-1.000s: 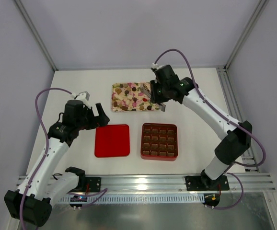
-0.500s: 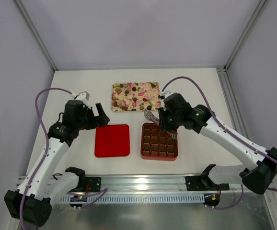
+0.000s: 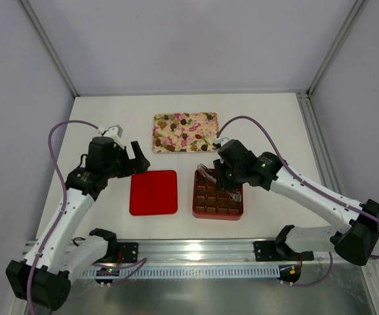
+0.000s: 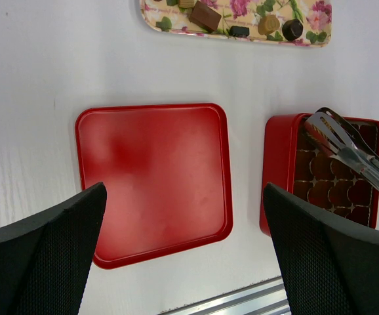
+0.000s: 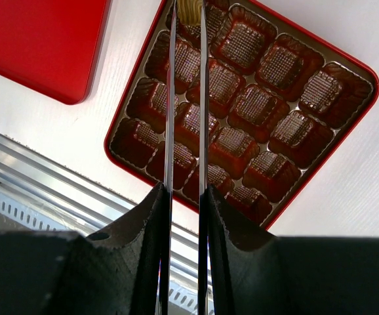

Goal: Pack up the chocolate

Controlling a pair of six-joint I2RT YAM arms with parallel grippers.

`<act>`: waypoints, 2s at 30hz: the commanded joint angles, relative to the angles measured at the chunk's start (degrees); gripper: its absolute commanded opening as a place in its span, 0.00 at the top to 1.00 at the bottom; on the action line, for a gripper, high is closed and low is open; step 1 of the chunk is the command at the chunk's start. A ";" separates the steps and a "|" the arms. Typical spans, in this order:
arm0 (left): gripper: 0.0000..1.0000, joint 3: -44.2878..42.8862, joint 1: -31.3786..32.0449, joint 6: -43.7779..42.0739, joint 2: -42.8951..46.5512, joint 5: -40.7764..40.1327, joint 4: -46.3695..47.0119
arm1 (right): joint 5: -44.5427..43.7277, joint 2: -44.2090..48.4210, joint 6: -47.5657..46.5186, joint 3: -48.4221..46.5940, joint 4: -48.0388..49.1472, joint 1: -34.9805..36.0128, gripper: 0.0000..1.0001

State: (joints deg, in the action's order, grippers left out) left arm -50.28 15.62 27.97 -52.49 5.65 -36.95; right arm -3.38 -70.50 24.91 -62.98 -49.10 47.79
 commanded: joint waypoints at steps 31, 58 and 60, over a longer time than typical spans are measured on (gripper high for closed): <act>0.01 -1.57 -0.24 -0.81 0.02 -0.46 0.56 | -0.93 1.77 -0.73 -5.30 0.24 0.64 0.56; 0.00 -1.57 -0.24 -0.72 -0.25 -0.64 0.56 | 1.00 -42.96 -15.32 -48.29 -2.93 -10.00 0.53; 0.00 -1.57 -0.24 -0.72 -0.24 -0.64 0.56 | 0.83 -44.11 -15.94 -48.82 -3.37 -10.17 0.53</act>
State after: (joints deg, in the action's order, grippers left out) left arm -50.28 15.62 27.97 -52.75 5.41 -37.08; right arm -3.18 -113.91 11.51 -108.84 -52.01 38.00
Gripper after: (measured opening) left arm 0.995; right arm 0.471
